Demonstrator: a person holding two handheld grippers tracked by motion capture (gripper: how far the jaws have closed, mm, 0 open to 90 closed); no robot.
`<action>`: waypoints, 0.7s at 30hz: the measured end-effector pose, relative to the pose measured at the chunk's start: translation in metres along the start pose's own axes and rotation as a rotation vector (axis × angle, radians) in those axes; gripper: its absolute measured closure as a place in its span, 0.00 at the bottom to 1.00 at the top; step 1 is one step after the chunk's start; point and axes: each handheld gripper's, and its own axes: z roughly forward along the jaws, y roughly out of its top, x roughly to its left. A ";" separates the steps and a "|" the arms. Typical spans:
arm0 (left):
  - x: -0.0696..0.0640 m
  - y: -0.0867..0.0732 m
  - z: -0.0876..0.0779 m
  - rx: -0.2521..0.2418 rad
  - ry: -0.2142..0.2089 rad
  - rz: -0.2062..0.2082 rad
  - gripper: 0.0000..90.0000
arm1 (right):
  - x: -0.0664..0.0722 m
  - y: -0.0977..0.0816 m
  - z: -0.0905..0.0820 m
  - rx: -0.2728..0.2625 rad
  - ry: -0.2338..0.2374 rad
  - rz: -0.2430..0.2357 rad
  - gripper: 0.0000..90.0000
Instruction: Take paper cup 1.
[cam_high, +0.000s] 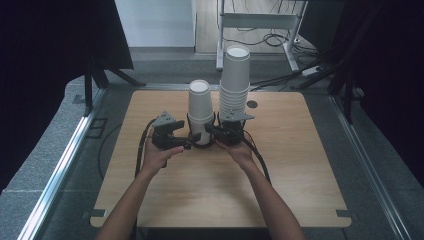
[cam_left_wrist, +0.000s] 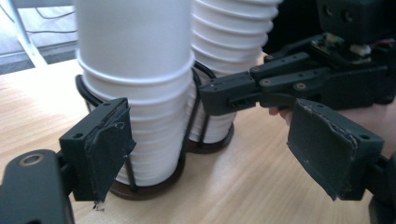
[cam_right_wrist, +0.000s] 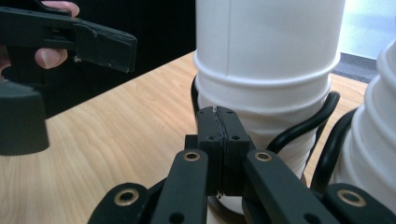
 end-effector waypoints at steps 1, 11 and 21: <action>0.001 0.001 0.001 -0.001 0.000 -0.007 0.15 | -0.001 0.001 0.001 0.001 -0.004 0.004 0.99; 0.003 0.003 0.008 0.011 -0.006 -0.020 0.16 | -0.003 0.006 0.011 0.019 -0.009 -0.016 0.98; 0.005 0.004 0.011 -0.003 0.016 -0.026 0.17 | -0.003 0.005 0.012 0.034 0.006 -0.017 0.97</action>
